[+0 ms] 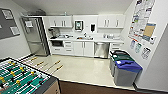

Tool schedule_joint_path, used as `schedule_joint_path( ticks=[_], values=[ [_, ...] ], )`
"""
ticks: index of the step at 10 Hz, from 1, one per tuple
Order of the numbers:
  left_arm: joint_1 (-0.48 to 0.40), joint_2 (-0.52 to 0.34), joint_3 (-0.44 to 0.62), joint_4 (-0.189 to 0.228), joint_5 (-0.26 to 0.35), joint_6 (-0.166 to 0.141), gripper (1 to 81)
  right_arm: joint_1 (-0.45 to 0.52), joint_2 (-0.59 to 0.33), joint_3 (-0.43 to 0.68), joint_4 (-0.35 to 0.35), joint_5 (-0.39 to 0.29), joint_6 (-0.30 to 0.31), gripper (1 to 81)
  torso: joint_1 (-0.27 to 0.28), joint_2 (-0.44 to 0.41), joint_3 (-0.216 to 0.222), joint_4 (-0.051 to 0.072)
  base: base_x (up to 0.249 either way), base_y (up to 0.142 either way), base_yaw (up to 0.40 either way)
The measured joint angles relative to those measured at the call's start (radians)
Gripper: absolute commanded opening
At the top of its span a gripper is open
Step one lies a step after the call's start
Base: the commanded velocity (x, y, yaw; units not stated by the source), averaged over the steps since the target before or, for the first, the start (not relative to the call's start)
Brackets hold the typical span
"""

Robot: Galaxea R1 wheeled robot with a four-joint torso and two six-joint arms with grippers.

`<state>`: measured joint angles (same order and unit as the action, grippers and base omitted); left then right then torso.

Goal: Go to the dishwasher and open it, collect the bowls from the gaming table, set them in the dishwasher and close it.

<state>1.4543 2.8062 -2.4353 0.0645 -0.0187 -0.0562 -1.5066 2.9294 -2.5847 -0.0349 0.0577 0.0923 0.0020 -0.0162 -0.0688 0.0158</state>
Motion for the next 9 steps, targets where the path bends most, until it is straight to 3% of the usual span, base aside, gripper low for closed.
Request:
schedule_joint_path(
  ticks=[9],
  values=[
    [0.000,-0.003,0.000,0.000,0.000,0.000,81.1,0.000,0.000,-0.003,0.000,0.000,0.000,81.1,0.000,0.000,0.000,0.000,0.123,0.000,0.000]
  ],
)
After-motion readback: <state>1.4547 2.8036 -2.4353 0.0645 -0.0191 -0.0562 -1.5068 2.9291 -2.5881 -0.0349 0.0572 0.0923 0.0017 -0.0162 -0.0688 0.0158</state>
